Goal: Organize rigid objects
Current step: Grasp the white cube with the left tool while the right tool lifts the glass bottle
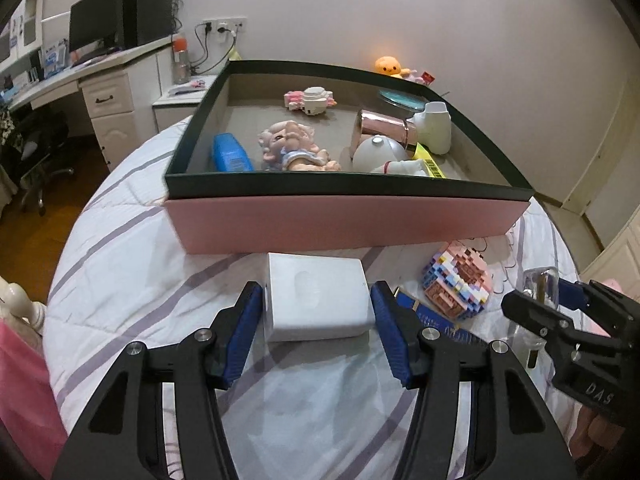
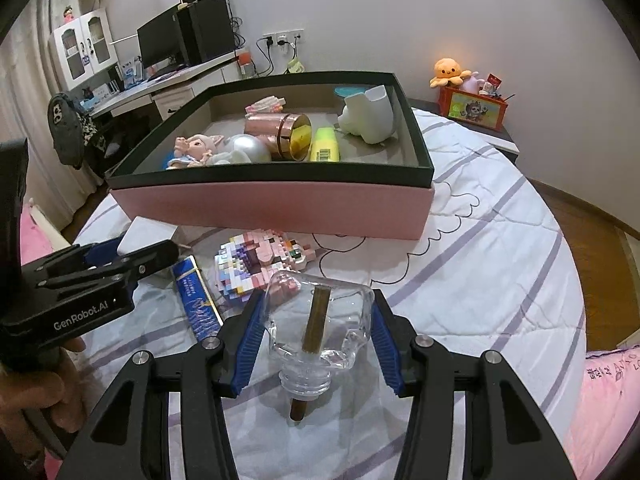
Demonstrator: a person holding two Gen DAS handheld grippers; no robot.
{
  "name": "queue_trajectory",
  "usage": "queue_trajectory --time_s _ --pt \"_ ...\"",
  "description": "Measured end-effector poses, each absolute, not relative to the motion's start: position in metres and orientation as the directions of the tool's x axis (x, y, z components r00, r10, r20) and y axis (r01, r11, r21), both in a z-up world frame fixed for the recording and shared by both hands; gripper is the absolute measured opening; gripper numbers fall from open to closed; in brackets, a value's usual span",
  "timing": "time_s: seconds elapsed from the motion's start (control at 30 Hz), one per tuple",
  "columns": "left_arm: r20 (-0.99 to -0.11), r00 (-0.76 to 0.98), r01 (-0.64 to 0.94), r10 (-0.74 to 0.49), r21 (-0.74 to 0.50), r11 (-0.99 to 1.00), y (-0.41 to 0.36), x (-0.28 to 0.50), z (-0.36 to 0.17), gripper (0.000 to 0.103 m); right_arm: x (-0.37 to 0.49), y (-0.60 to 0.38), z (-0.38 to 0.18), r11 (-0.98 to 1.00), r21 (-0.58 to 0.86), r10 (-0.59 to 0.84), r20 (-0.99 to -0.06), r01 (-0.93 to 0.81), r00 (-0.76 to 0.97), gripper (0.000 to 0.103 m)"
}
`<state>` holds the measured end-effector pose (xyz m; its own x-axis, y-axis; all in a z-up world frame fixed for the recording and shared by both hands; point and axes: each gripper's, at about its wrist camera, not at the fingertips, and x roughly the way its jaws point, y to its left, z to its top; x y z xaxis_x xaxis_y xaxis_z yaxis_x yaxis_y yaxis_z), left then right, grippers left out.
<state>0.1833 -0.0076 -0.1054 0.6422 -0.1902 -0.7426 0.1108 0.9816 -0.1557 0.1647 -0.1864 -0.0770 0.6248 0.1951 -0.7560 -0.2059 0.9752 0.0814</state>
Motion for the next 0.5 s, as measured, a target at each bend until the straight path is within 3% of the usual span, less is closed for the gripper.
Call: queue_trajectory --time_s 0.5 --pt "-0.706 0.680 0.110 -0.200 -0.171 0.979 0.008 0.154 -0.082 0.055 0.152 -0.190 -0.059 0.975 0.082 0.199 -0.727 -0.205 0.657 0.052"
